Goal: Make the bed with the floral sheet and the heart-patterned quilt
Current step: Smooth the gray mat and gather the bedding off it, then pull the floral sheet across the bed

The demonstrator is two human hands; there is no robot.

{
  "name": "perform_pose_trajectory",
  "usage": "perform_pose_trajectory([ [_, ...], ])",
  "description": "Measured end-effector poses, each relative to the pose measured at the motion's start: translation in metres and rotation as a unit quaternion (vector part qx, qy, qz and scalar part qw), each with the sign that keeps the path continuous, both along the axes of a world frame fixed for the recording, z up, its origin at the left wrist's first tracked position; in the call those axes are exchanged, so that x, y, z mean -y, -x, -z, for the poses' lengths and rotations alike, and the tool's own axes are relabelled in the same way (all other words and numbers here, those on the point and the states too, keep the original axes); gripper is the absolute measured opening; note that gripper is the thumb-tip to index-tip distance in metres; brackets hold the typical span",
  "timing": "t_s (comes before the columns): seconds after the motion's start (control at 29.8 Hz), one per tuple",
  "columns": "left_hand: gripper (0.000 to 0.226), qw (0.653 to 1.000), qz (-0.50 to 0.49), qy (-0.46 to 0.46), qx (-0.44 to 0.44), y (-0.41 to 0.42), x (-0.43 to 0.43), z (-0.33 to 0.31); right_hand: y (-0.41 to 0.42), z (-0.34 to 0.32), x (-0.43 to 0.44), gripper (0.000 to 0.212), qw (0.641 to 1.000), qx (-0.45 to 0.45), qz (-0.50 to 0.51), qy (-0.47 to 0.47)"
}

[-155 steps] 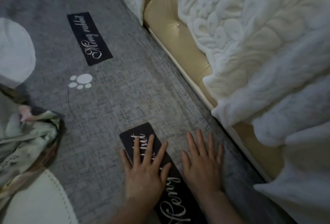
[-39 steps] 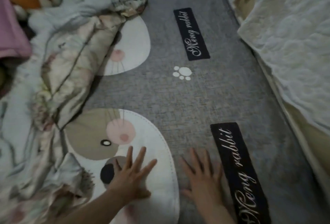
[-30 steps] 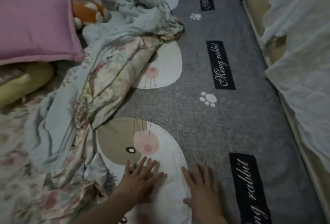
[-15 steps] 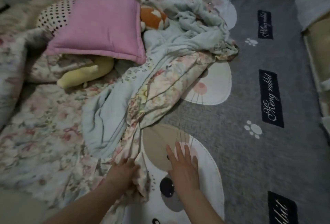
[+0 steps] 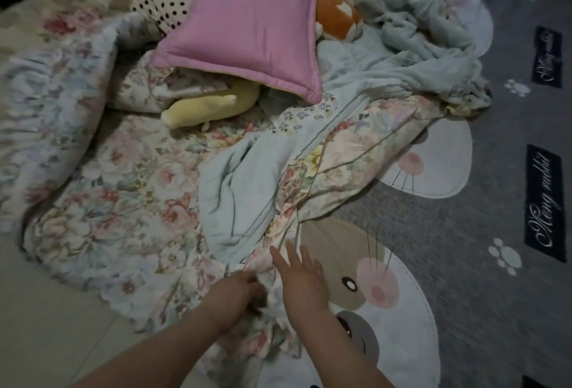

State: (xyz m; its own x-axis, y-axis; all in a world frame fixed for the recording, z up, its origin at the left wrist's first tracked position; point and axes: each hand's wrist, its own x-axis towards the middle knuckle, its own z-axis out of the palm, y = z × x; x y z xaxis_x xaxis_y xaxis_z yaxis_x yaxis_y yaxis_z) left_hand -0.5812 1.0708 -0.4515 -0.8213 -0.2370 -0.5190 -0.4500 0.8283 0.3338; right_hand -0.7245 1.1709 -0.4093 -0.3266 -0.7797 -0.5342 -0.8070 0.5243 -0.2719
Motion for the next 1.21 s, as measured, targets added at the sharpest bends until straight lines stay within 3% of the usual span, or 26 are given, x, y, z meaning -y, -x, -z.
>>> perform_pose_trajectory([
  [0.1,0.041,1.0,-0.011,0.026,0.011,-0.004,0.013,-0.004,-0.009,0.008,0.018,0.075,0.997,-0.041,-0.011,0.069],
  [0.17,0.073,0.997,-0.041,0.049,0.033,-0.007,0.022,0.002,-0.015,0.013,0.025,0.074,0.997,-0.045,-0.025,0.05],
  [0.23,0.097,0.993,-0.097,0.039,0.05,-0.011,0.03,0.009,-0.025,0.016,0.035,0.059,0.999,-0.006,-0.039,0.012],
  [0.3,0.087,0.984,-0.152,0.023,0.092,-0.011,0.033,0.009,-0.031,0.016,0.039,0.047,0.998,0.029,-0.032,-0.041],
  [0.37,0.058,0.977,-0.174,-0.002,0.122,-0.014,0.043,0.009,-0.046,0.016,0.044,0.054,0.995,0.035,-0.036,-0.081],
  [0.44,0.042,0.979,-0.144,0.01,0.145,-0.018,0.05,0.015,-0.059,0.017,0.043,0.034,0.999,0.012,-0.025,-0.03],
  [0.5,0.042,0.978,-0.116,0.021,0.174,-0.019,0.056,0.013,-0.058,0.017,0.041,0.01,0.997,0.0,0.073,0.013],
  [0.57,0.04,0.975,-0.104,0.025,0.195,-0.019,0.059,0.013,-0.051,0.013,0.037,0.023,0.984,0.023,0.175,-0.002],
  [0.67,0.031,0.98,-0.072,0.074,0.17,-0.015,0.057,0.01,-0.04,-0.003,0.032,0.024,0.927,0.023,0.36,0.104],
  [0.74,0.033,0.989,-0.118,0.044,0.075,-0.001,0.049,0.01,-0.029,-0.018,0.03,0.019,0.875,0.04,0.45,0.173],
  [0.8,0.038,0.973,-0.22,-0.067,-0.013,0.024,0.035,-0.005,-0.021,-0.028,0.025,0.017,0.848,0.063,0.481,0.215],
  [0.87,0.054,0.947,-0.278,-0.162,0.025,0.046,0.024,-0.014,-0.016,-0.036,0.023,0.015,0.832,0.086,0.494,0.238],
  [0.94,0.081,0.946,-0.281,-0.121,0.104,0.067,0.011,-0.017,-0.008,-0.042,0.014,0.012,0.822,0.091,0.505,0.246],
  [1.04,0.084,0.923,-0.333,-0.01,0.194,0.072,0.005,-0.016,0.0,-0.047,0.002,0.014,0.845,0.069,0.483,0.218],
  [1.14,0.107,0.875,-0.423,-0.112,0.206,0.069,0.008,-0.012,0.009,-0.048,-0.014,0.015,0.893,0.052,0.43,0.119],
  [1.21,0.103,0.89,-0.371,-0.108,0.242,0.068,0.012,-0.013,0.013,-0.045,-0.022,0.016,0.928,0.034,0.367,0.06],
])
